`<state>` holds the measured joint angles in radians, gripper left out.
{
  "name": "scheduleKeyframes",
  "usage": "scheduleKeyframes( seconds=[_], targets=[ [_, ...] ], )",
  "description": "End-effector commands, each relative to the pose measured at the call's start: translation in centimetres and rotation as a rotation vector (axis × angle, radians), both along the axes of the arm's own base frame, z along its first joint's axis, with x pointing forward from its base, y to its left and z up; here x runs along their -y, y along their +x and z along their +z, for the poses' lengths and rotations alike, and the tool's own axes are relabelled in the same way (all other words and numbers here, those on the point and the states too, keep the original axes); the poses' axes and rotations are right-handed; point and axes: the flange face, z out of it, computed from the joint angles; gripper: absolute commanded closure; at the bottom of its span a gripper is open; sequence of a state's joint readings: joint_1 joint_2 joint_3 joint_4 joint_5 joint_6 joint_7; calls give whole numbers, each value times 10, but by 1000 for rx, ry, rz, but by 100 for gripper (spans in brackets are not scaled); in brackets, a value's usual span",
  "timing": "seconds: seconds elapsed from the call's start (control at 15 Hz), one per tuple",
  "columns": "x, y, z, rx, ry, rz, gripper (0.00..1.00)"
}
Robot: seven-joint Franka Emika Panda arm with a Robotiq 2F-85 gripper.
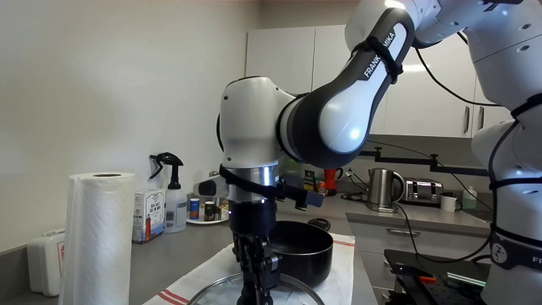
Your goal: Remove the lid from the pot
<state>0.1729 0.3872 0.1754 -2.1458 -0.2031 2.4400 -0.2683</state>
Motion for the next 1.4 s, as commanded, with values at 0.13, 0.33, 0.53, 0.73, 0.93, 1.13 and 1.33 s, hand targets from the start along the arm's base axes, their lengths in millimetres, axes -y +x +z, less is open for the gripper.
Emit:
scheduleKeyframes(
  seconds=[0.13,0.33,0.53,0.73,0.93,1.13,1.33],
  targets=[
    [11,14,-20,46,48,-4,75],
    [17,13,-39,43,47,-9,75],
    [18,10,-55,28,45,-9,75],
    [16,6,-64,16,39,0,75],
    [16,4,-65,11,36,5,75],
    [16,4,-65,11,33,4,48],
    [16,2,-62,8,34,8,20]
  ],
)
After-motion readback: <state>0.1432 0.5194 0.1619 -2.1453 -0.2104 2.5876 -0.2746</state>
